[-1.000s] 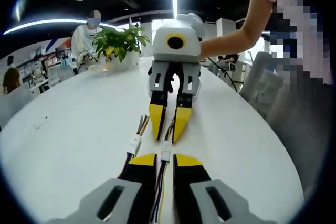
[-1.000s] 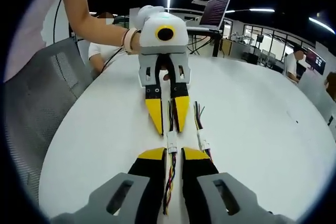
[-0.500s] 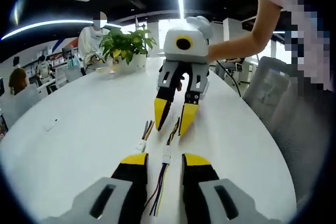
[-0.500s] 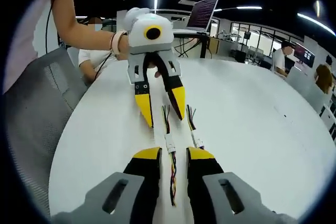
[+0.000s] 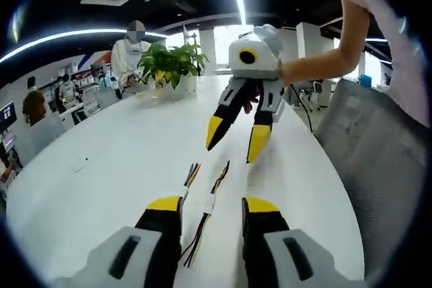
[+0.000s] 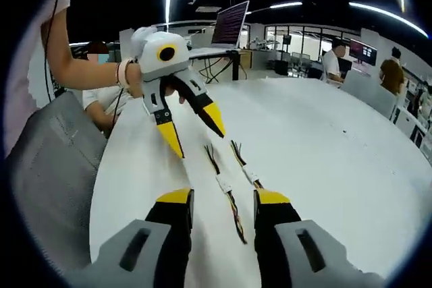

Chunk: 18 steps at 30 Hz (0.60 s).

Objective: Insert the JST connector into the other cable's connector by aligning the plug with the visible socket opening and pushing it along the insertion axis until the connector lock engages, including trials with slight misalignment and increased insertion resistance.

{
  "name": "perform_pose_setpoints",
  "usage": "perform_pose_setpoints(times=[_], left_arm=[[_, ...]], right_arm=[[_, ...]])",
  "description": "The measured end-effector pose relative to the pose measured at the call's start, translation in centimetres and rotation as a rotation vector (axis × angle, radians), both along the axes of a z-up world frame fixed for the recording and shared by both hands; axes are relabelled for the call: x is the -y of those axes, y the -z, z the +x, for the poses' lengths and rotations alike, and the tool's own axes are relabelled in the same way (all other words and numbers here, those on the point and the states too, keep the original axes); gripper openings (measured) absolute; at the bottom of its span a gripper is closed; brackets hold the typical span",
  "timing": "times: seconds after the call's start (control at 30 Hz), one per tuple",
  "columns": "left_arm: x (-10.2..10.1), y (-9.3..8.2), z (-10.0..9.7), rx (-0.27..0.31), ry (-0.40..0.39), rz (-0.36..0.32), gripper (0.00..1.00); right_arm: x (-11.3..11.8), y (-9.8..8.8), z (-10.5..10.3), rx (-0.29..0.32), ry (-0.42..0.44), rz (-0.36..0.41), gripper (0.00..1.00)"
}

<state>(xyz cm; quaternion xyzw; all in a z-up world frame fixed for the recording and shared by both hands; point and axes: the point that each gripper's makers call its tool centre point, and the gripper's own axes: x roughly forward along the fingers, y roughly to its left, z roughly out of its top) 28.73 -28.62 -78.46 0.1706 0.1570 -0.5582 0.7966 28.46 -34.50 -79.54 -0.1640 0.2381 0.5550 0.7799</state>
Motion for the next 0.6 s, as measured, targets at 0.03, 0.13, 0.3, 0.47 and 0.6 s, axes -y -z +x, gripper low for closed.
perform_pose_setpoints(times=[0.03, 0.13, 0.3, 0.47, 0.6], left_arm=[[0.0, -0.2, -0.1, 0.003, -0.005, -0.001, 0.33], [-0.3, -0.9, -0.6, 0.008, -0.024, -0.002, 0.36], [-0.8, -1.2, -1.7, 0.002, -0.040, 0.041, 0.41], [-1.1, -1.9, -2.6, 0.014, -0.068, 0.057, 0.47], [-0.9, -2.7, -3.4, 0.027, -0.073, 0.059, 0.50]], right_arm=[[0.1, 0.0, -0.4, 0.000, 0.005, -0.006, 0.38], [0.3, -0.4, -1.2, -0.026, 0.022, 0.013, 0.38], [0.3, -1.2, -1.8, -0.039, 0.059, 0.033, 0.42], [0.4, -2.5, -2.1, -0.019, 0.114, 0.055, 0.48], [0.4, -3.6, -2.2, -0.037, 0.177, 0.095, 0.58]])
